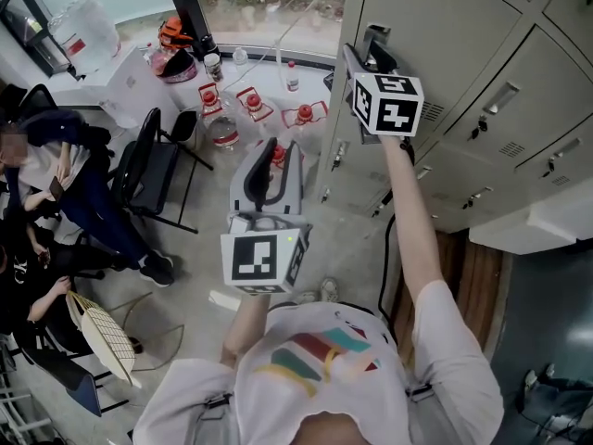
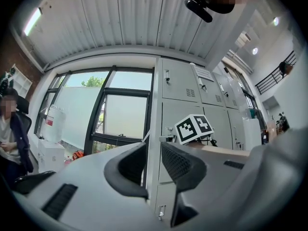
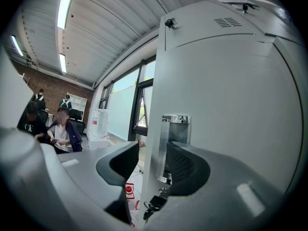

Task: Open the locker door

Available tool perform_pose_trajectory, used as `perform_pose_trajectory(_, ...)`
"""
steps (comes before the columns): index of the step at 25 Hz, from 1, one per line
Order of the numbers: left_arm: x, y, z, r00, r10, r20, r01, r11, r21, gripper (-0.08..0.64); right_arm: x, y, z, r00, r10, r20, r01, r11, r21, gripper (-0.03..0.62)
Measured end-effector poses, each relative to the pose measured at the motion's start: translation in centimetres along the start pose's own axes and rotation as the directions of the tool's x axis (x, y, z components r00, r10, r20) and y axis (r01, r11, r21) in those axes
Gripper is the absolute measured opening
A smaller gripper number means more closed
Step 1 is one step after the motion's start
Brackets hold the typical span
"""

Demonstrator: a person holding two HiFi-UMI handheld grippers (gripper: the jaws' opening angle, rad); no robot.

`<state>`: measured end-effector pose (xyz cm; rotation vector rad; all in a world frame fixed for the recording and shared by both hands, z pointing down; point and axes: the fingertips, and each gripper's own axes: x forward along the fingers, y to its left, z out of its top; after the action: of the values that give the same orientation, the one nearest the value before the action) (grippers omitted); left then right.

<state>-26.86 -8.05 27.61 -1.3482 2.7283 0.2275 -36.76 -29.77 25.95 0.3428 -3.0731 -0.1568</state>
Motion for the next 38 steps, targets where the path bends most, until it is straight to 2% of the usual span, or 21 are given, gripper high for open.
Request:
perform_pose_trajectory(9, 1.5, -1.9, -1.7, 0.996, -0.085, -0.031, 0.085, 0.996, -0.005, 0.097, -5.3, 2.2, -0.2, 0.998, 0.046, 0.04, -0.044, 0.998, -0.05, 0.167)
perform_pose_trajectory(18, 2.5, -4.7, -2.8, 0.975, -0.218, -0.049, 0.214, 0.975, -0.064, 0.104, -10.9, 3.4, -0.2, 0.997, 0.081, 0.018, -0.079, 0.993, -0.093, 0.167)
perform_pose_trajectory(21, 3.0, -6.6, -3.5, 0.954, -0.293, -0.059, 0.287, 0.953, -0.096, 0.11, -12.8, 3.1, -0.5, 0.997, 0.076, -0.001, -0.076, 0.991, -0.108, 0.167)
perform_pose_trajectory(24, 3.7, -8.0, -4.0, 0.94, -0.337, -0.061, 0.329, 0.938, -0.108, 0.117, -14.1, 3.0, -0.6, 0.997, 0.079, 0.009, -0.078, 0.992, -0.104, 0.166)
perform_pose_trajectory(29, 4.7, -10.0, -4.9, 0.905, -0.417, -0.083, 0.404, 0.904, -0.142, 0.127, -16.5, 2.6, -0.5, 0.999, 0.03, 0.033, -0.027, 0.995, -0.095, 0.166)
perform_pose_trajectory(36, 4.9, -14.1, -6.6, 0.826, -0.553, -0.113, 0.529, 0.828, -0.185, 0.127, -19.3, 1.4, -0.8, 1.0, 0.004, 0.021, -0.001, 0.995, -0.102, 0.16)
perform_pose_trajectory(38, 4.6, -15.4, -6.8, 0.797, -0.593, -0.112, 0.566, 0.8, -0.2, 0.127, -20.2, 1.0, -0.9, 1.0, -0.016, 0.013, 0.017, 0.994, -0.105, 0.16)
